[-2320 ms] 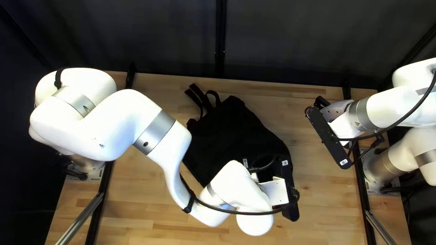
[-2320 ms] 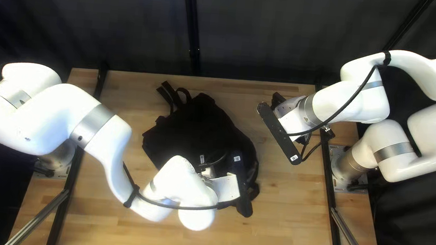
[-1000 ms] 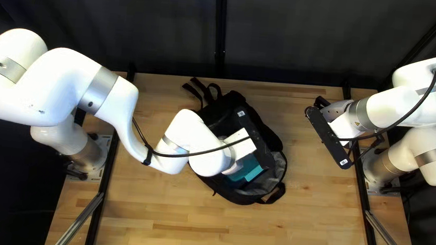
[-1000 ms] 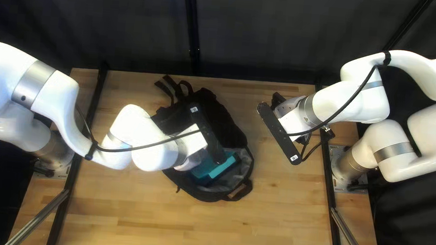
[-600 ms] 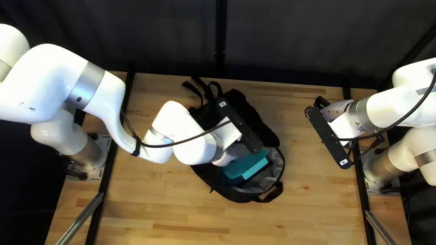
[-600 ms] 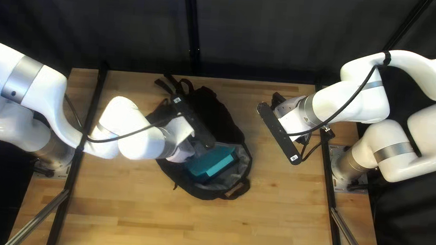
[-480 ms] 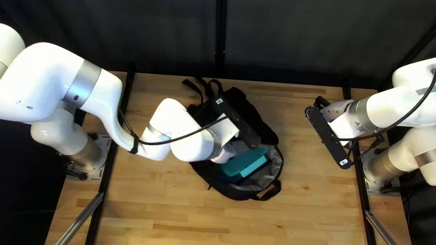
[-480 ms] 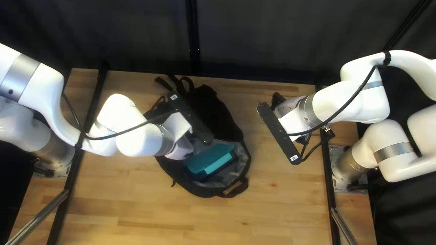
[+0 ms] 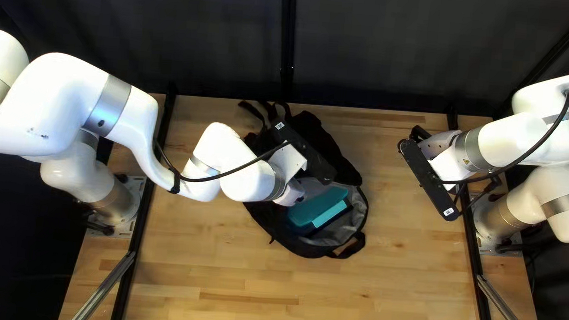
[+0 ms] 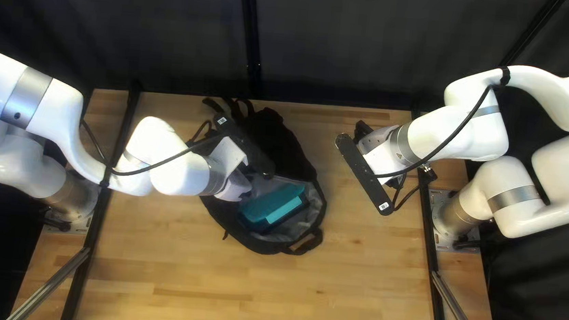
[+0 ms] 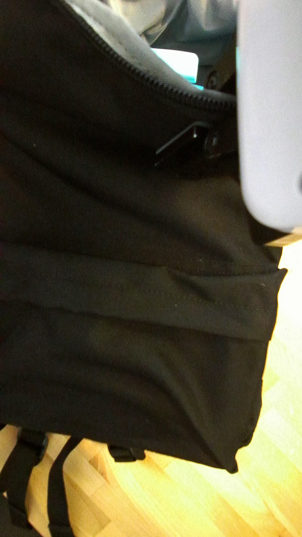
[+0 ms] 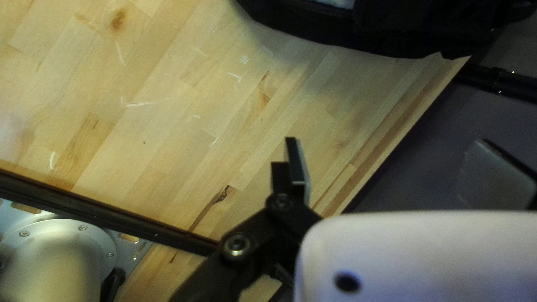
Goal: Remove a lunch box from a kids backpack
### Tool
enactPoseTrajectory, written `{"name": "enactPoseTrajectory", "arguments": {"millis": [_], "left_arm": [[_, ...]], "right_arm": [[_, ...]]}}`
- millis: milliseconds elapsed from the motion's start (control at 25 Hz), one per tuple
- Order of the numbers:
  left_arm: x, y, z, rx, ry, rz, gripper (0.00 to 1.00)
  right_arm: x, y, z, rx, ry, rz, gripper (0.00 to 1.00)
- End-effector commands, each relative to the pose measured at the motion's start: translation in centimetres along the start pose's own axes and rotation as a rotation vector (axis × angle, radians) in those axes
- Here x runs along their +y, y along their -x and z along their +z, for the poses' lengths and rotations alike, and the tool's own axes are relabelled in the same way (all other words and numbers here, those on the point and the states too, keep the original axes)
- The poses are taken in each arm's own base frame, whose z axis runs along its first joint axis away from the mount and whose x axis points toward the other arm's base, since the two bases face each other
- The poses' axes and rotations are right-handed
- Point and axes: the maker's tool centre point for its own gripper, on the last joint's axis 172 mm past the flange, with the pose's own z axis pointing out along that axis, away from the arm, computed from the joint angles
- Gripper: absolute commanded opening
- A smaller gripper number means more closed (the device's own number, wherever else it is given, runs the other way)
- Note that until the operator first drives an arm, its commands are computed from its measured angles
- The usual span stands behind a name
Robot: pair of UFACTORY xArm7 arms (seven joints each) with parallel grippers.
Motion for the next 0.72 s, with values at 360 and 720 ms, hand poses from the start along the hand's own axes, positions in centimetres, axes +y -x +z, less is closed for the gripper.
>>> {"name": "enactPoseTrajectory", "arguments": {"millis": [360,720], "left_arm": [[-0.30,0.10,-0.10,-0.018,-0.002,0.002,0.00],[-0.30,0.10,-0.10,-0.018,-0.002,0.002,0.00]], "right_arm": [[0.00,0.00,0.00,0.000,0.000,0.000,1.00],[0.00,0.00,0.00,0.000,0.000,0.000,1.00]]}}
